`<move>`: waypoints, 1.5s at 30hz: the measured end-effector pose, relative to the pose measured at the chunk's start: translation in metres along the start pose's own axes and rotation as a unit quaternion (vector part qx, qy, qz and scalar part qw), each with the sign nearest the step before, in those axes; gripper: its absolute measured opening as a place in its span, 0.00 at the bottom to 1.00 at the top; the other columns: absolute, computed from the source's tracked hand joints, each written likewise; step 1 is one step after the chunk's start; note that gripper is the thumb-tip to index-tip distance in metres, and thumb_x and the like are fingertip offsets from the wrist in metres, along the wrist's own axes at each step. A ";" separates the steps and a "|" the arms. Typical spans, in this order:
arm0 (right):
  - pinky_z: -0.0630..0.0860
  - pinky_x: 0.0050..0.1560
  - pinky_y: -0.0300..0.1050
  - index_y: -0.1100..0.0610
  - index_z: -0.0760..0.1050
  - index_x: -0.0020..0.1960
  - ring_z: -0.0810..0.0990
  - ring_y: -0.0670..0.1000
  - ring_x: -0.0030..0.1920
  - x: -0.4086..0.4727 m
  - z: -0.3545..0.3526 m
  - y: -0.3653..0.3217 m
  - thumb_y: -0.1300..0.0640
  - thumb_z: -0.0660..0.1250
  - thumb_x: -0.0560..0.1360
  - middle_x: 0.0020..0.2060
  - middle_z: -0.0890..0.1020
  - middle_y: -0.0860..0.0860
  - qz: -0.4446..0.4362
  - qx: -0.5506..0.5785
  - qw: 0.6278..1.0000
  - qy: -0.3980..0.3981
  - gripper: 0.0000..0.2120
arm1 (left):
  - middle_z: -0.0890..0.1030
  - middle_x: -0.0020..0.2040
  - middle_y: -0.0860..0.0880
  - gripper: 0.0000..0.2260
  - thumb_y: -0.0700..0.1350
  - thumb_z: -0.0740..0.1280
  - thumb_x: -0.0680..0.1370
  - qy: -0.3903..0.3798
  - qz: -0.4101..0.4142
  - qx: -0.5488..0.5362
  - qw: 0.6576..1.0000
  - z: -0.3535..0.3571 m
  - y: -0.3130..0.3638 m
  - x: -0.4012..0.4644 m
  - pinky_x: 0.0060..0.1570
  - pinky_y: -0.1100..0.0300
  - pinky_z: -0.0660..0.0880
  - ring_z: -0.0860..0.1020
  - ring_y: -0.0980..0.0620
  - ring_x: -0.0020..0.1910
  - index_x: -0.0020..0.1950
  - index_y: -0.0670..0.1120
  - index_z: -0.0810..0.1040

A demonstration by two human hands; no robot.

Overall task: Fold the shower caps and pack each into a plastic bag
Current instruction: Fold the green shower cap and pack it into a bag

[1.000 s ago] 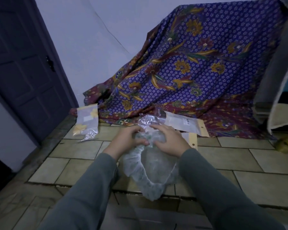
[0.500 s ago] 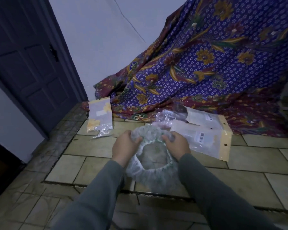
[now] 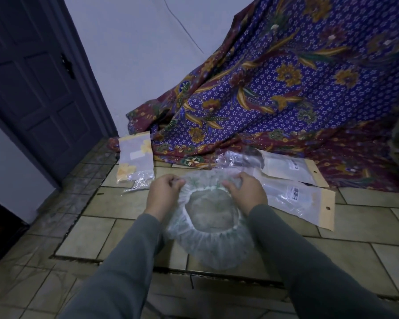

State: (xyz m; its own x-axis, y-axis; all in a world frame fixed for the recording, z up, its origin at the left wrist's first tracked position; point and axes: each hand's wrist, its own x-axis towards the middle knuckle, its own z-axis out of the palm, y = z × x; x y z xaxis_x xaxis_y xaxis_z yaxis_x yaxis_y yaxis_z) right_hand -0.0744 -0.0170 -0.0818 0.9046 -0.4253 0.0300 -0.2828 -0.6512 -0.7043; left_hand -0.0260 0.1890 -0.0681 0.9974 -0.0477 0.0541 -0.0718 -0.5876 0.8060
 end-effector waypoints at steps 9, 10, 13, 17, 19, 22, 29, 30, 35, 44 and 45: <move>0.64 0.60 0.51 0.53 0.74 0.62 0.73 0.53 0.58 -0.059 0.022 -0.032 0.43 0.53 0.78 0.55 0.78 0.52 -0.109 -0.181 0.977 0.026 0.21 | 0.78 0.48 0.46 0.11 0.45 0.64 0.76 0.094 -0.132 -0.033 0.986 -0.024 -0.029 -0.004 0.46 0.55 0.73 0.77 0.43 0.49 0.57 0.47 0.72; 0.63 0.61 0.52 0.54 0.74 0.63 0.73 0.54 0.59 -0.065 0.031 -0.033 0.42 0.51 0.78 0.57 0.79 0.53 -0.097 -0.199 0.975 -0.011 0.23 | 0.77 0.51 0.46 0.11 0.45 0.64 0.76 0.102 -0.125 -0.010 0.987 -0.025 -0.031 -0.006 0.49 0.54 0.73 0.76 0.43 0.52 0.58 0.48 0.72; 0.56 0.67 0.56 0.55 0.71 0.65 0.69 0.54 0.65 -0.069 0.050 -0.032 0.44 0.48 0.80 0.62 0.77 0.53 -0.103 -0.245 0.962 -0.057 0.24 | 0.72 0.60 0.47 0.09 0.49 0.65 0.76 0.180 0.003 0.122 0.976 -0.033 -0.023 -0.018 0.60 0.51 0.67 0.68 0.45 0.61 0.56 0.49 0.76; 0.50 0.71 0.56 0.54 0.70 0.67 0.60 0.57 0.72 -0.063 0.064 -0.026 0.46 0.45 0.82 0.69 0.70 0.52 -0.098 -0.208 0.971 -0.065 0.23 | 0.76 0.55 0.51 0.15 0.55 0.57 0.79 0.117 0.200 0.081 0.969 -0.029 -0.009 -0.046 0.57 0.57 0.68 0.71 0.52 0.57 0.56 0.48 0.77; 0.46 0.72 0.55 0.53 0.66 0.71 0.55 0.57 0.74 -0.062 0.069 -0.021 0.45 0.45 0.82 0.72 0.66 0.51 -0.097 -0.173 0.978 -0.069 0.23 | 0.76 0.62 0.49 0.27 0.62 0.49 0.78 0.035 0.170 0.051 0.983 -0.015 -0.024 -0.054 0.63 0.52 0.67 0.71 0.51 0.63 0.65 0.46 0.73; 0.41 0.73 0.54 0.50 0.58 0.75 0.47 0.55 0.76 -0.063 0.070 -0.012 0.42 0.45 0.81 0.76 0.57 0.49 -0.110 -0.160 0.977 -0.090 0.25 | 0.61 0.76 0.49 0.36 0.69 0.42 0.75 -0.052 0.083 0.160 0.982 -0.001 -0.063 -0.054 0.72 0.46 0.57 0.58 0.49 0.75 0.77 0.50 0.57; 0.40 0.74 0.54 0.45 0.50 0.77 0.43 0.51 0.76 -0.046 0.046 0.016 0.36 0.45 0.79 0.77 0.50 0.47 -0.180 -0.236 0.940 -0.166 0.29 | 0.50 0.79 0.51 0.51 0.81 0.46 0.62 -0.113 0.116 0.308 0.938 -0.026 -0.088 -0.044 0.74 0.50 0.50 0.50 0.51 0.77 0.78 0.54 0.46; 0.40 0.74 0.55 0.45 0.49 0.77 0.42 0.51 0.76 -0.046 0.045 0.016 0.37 0.47 0.79 0.77 0.49 0.48 -0.180 -0.240 0.939 -0.170 0.29 | 0.50 0.79 0.51 0.53 0.82 0.47 0.61 -0.121 0.113 0.308 0.937 -0.027 -0.086 -0.044 0.74 0.50 0.50 0.50 0.51 0.77 0.78 0.53 0.46; 0.44 0.73 0.58 0.48 0.53 0.76 0.45 0.55 0.76 -0.054 0.045 -0.005 0.45 0.50 0.81 0.76 0.52 0.50 -0.166 -0.267 0.945 -0.088 0.25 | 0.46 0.79 0.47 0.45 0.70 0.61 0.70 -0.150 0.092 0.336 0.925 -0.030 -0.063 -0.044 0.74 0.47 0.45 0.46 0.47 0.77 0.78 0.49 0.47; 0.38 0.74 0.54 0.50 0.45 0.78 0.39 0.57 0.76 -0.080 0.079 -0.015 0.40 0.45 0.80 0.77 0.43 0.53 -0.052 -0.222 0.968 -0.104 0.30 | 0.34 0.77 0.51 0.49 0.81 0.48 0.62 -0.152 0.096 0.327 0.928 -0.006 -0.070 -0.064 0.72 0.40 0.39 0.35 0.49 0.76 0.76 0.60 0.38; 0.37 0.73 0.54 0.49 0.44 0.78 0.39 0.57 0.76 -0.080 0.078 -0.013 0.39 0.45 0.80 0.77 0.42 0.53 -0.056 -0.221 0.968 -0.105 0.30 | 0.33 0.77 0.52 0.51 0.82 0.50 0.60 -0.156 0.094 0.327 0.927 -0.008 -0.073 -0.063 0.72 0.40 0.40 0.35 0.49 0.76 0.76 0.60 0.37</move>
State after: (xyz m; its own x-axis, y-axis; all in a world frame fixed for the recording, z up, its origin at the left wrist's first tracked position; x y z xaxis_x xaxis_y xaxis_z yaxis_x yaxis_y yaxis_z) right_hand -0.1182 0.0747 -0.1305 0.9691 -0.2296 -0.0899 -0.2465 -0.9110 -0.3305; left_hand -0.0835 0.2416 -0.1254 0.9239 -0.3698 -0.0981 -0.3342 -0.9050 0.2634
